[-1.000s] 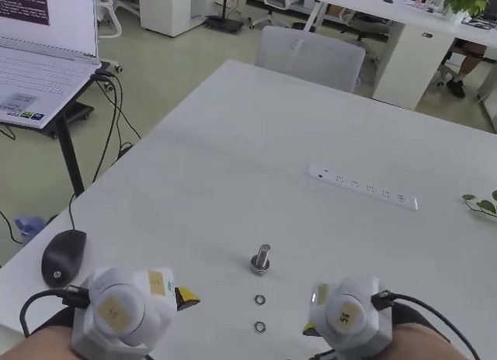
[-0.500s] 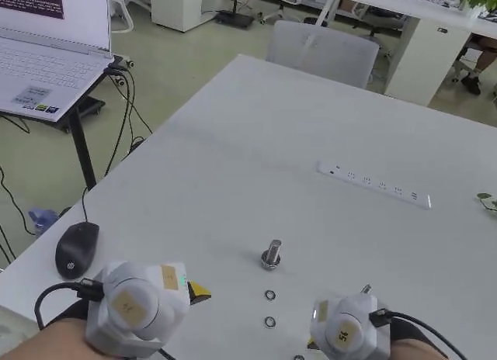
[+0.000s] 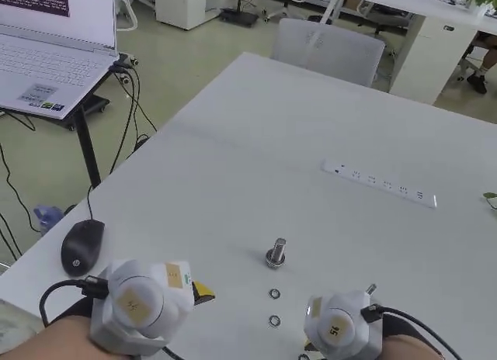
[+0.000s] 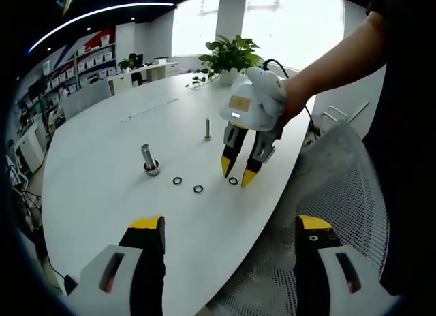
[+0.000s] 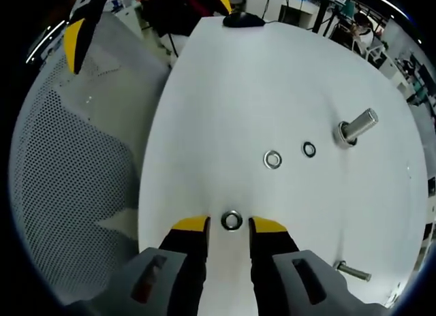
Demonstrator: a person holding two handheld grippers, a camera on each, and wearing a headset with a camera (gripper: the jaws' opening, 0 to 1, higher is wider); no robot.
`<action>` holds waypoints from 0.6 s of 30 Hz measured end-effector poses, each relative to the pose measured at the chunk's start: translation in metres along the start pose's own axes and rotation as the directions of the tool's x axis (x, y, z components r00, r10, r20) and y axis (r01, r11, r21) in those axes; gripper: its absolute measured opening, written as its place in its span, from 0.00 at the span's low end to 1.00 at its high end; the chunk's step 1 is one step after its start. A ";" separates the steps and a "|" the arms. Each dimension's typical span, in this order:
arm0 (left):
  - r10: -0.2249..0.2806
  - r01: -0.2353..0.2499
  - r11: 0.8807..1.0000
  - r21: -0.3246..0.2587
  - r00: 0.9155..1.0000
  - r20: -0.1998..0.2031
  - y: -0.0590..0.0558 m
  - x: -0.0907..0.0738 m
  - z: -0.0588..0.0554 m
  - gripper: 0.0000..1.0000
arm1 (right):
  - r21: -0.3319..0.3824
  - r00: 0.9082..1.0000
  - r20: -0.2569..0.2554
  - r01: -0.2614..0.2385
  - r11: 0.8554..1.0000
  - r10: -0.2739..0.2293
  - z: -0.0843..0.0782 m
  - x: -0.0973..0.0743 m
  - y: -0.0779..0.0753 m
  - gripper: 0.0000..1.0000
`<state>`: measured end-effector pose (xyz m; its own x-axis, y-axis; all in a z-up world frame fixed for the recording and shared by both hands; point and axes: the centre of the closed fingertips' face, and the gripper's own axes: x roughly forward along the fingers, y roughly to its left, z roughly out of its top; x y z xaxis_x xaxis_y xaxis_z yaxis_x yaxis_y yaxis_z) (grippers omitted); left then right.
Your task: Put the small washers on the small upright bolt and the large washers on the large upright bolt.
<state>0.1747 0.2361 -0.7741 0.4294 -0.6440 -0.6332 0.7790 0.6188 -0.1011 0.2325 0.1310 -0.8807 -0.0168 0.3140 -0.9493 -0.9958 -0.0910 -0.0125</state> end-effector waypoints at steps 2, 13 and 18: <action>-0.001 0.001 1.000 0.000 1.000 -0.001 0.001 -0.001 0.000 0.77 | 0.008 1.000 0.000 0.000 1.000 0.000 0.000 0.000 0.000 0.25; -0.014 0.014 1.000 0.008 1.000 -0.012 -0.003 0.003 0.000 0.74 | 0.018 1.000 -0.013 0.005 1.000 -0.005 -0.001 0.000 0.002 0.19; -0.017 0.017 1.000 0.004 1.000 -0.015 -0.003 0.004 0.000 0.73 | 0.018 1.000 -0.019 0.006 1.000 -0.005 -0.002 0.000 0.001 0.15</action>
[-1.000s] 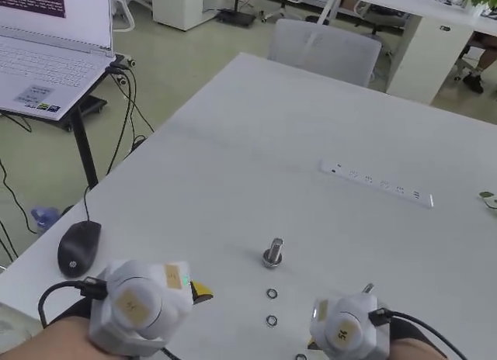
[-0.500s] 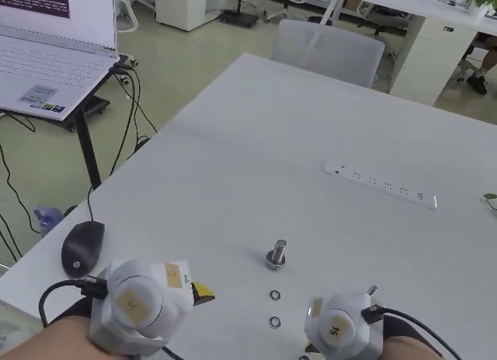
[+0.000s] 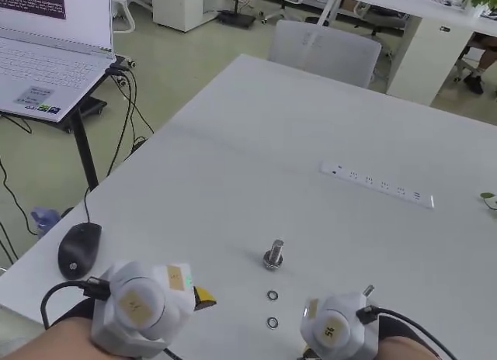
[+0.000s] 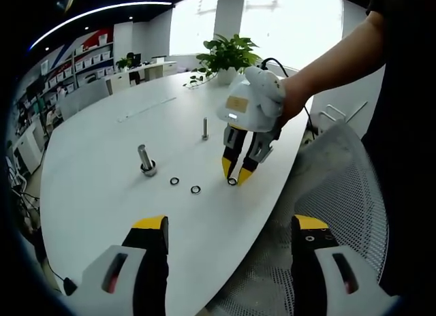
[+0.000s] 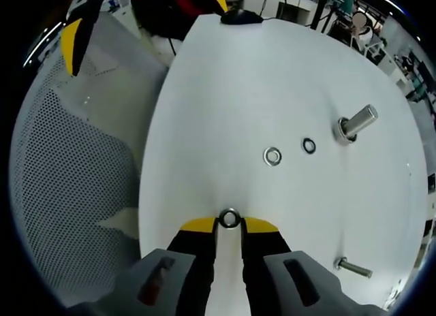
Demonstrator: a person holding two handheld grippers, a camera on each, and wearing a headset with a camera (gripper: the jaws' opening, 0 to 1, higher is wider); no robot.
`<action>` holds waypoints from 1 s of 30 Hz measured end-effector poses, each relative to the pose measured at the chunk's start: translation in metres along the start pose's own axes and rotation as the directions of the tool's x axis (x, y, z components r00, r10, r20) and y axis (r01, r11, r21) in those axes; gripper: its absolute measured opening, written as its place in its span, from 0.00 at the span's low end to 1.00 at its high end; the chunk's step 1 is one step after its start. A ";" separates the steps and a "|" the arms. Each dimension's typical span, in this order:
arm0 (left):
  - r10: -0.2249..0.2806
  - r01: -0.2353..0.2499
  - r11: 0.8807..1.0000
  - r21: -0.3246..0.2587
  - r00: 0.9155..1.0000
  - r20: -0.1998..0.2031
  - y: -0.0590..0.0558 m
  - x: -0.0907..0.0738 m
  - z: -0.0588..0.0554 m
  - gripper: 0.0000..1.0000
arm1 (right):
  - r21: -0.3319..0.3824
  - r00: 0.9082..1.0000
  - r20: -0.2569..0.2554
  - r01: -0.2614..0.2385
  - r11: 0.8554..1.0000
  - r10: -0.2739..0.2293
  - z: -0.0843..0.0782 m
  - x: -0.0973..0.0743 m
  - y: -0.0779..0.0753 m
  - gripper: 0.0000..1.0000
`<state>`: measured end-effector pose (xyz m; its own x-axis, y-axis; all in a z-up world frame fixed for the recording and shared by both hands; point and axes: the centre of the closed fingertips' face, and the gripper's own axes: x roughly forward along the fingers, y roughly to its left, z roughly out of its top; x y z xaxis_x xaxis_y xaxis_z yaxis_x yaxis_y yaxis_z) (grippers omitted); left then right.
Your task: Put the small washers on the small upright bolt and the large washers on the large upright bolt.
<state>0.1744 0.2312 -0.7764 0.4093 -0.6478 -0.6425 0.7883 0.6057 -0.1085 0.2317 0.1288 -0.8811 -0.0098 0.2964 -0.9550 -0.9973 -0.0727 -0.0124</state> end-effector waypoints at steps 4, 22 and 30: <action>0.007 -0.006 1.000 -0.003 1.000 0.004 0.001 -0.002 0.000 0.72 | 0.000 1.000 -0.009 -0.009 1.000 0.009 0.000 0.000 -0.001 0.14; 0.026 -0.025 0.999 -0.022 1.000 0.010 0.011 -0.002 -0.004 0.71 | 0.019 0.990 -0.138 -0.031 0.999 0.033 0.001 0.003 -0.002 0.14; 0.029 -0.029 0.999 -0.021 1.000 0.011 0.013 -0.003 -0.003 0.70 | 0.037 0.992 -0.126 -0.002 0.999 0.006 -0.002 0.000 -0.002 0.13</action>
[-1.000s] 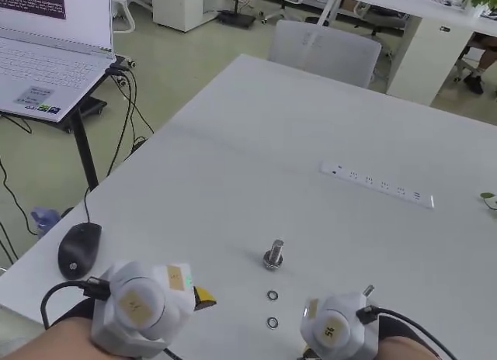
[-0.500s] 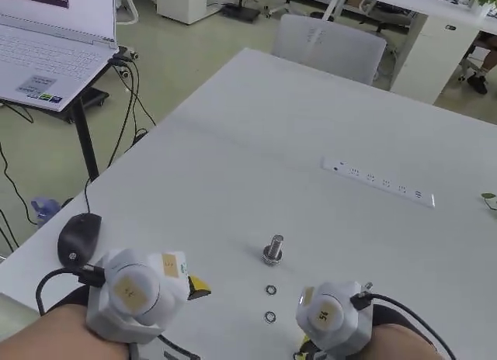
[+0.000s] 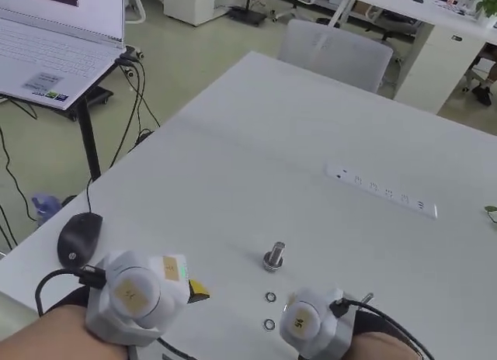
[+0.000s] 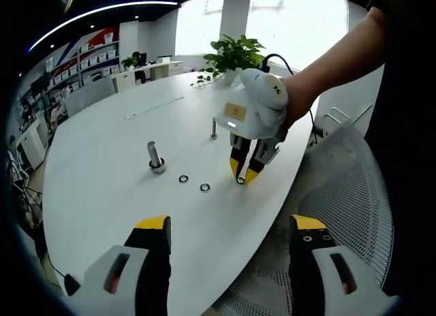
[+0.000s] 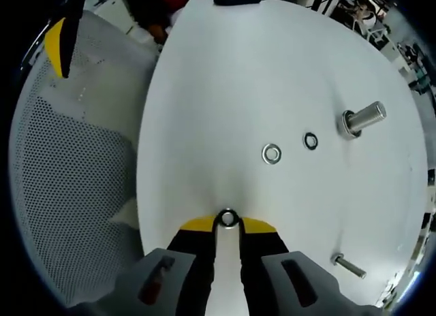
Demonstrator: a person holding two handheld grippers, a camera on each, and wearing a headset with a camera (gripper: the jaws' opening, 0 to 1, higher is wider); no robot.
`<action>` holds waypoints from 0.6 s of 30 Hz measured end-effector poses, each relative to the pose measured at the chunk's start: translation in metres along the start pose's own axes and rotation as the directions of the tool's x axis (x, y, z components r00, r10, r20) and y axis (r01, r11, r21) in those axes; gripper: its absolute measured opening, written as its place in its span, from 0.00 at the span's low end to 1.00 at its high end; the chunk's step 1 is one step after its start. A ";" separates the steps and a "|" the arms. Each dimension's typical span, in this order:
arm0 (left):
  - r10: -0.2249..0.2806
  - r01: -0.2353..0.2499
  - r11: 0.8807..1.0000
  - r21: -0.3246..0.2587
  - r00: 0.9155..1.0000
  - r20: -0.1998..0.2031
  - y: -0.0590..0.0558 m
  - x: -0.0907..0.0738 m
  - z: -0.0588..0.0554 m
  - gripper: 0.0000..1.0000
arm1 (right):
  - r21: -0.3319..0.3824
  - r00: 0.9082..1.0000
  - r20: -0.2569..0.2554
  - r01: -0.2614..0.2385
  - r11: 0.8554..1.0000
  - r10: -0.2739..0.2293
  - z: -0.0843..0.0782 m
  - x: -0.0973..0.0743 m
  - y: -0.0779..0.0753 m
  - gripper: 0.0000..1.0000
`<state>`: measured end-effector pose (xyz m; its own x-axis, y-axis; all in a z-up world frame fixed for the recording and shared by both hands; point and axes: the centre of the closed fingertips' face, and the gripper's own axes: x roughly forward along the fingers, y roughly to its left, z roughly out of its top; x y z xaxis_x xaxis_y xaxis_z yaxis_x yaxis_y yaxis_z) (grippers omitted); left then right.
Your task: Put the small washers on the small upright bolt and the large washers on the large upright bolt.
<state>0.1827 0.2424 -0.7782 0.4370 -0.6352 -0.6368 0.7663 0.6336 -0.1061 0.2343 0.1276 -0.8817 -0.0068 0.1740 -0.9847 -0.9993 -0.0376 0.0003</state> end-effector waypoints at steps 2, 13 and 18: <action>0.001 -0.001 1.000 0.001 1.000 0.002 0.001 0.000 0.000 0.69 | 0.045 0.999 0.035 -0.009 0.999 0.007 0.001 0.000 -0.001 0.12; -0.009 0.009 1.000 0.006 1.000 -0.001 -0.003 0.000 0.001 0.69 | 0.110 0.997 0.076 -0.020 0.994 0.011 -0.003 -0.004 -0.001 0.11; -0.005 0.005 1.000 0.008 1.000 0.002 0.000 0.000 0.003 0.68 | 0.125 0.997 0.080 -0.007 0.992 -0.003 -0.007 -0.019 -0.012 0.11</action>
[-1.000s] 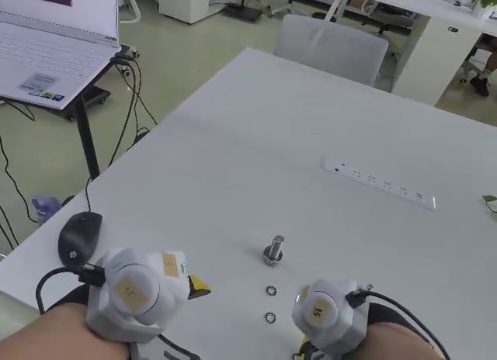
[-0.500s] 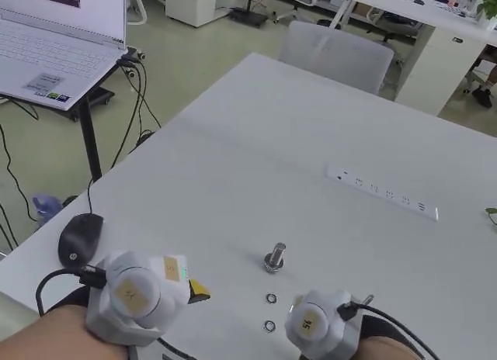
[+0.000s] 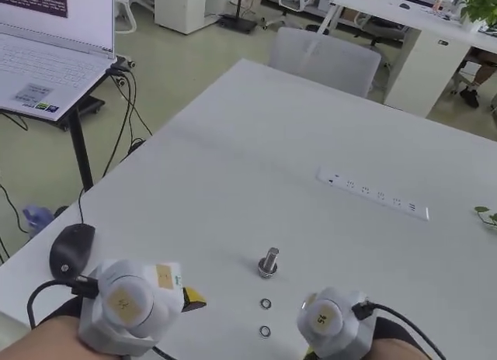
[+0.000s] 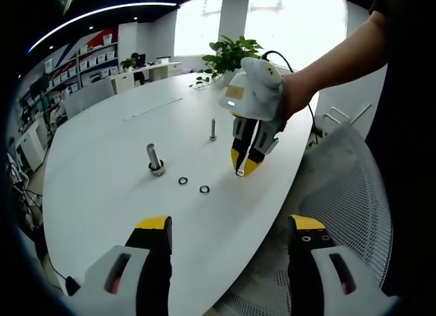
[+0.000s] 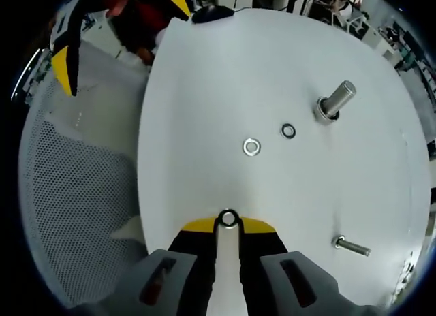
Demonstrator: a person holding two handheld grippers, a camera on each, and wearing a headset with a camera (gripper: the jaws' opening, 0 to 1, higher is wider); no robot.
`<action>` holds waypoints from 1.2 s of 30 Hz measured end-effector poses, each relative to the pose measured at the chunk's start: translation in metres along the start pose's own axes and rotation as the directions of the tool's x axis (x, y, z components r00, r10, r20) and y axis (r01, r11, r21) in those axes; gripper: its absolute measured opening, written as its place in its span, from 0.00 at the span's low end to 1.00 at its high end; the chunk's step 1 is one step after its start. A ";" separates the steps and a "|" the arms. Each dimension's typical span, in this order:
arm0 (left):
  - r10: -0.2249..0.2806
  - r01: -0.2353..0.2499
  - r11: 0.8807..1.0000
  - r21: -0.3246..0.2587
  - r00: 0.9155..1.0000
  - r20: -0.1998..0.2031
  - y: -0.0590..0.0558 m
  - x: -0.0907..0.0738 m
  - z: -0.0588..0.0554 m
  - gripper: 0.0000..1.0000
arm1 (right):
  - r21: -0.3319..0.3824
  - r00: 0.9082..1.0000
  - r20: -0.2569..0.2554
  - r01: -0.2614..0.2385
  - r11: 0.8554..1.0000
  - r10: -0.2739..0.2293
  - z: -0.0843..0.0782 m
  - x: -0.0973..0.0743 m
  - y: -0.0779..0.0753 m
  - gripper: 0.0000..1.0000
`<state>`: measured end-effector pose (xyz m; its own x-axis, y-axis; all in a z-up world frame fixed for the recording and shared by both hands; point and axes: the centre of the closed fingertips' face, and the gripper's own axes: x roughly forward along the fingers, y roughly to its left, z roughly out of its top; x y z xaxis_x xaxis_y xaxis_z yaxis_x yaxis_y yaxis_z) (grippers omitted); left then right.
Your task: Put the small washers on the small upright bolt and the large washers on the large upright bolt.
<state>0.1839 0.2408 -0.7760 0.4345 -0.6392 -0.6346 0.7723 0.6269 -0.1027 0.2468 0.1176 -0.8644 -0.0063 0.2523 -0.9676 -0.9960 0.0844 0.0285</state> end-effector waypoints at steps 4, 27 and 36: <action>-0.005 0.005 1.000 0.011 1.000 -0.008 0.001 0.002 -0.001 0.68 | 0.024 1.000 0.010 0.009 1.000 -0.009 -0.006 -0.015 -0.013 0.11; -0.024 0.025 0.999 0.029 0.999 -0.023 0.007 0.009 0.005 0.67 | 0.156 0.992 -0.022 0.122 0.980 -0.120 -0.068 -0.073 -0.092 0.11; -0.018 0.019 0.999 0.030 0.999 -0.027 0.007 0.009 0.005 0.67 | 0.146 0.988 -0.007 0.153 0.977 -0.153 -0.055 -0.080 -0.113 0.11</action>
<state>0.1956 0.2371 -0.7793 0.4077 -0.6385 -0.6527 0.7942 0.6007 -0.0915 0.3546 0.0347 -0.8041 0.1461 0.2301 -0.9621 -0.9616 0.2613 -0.0835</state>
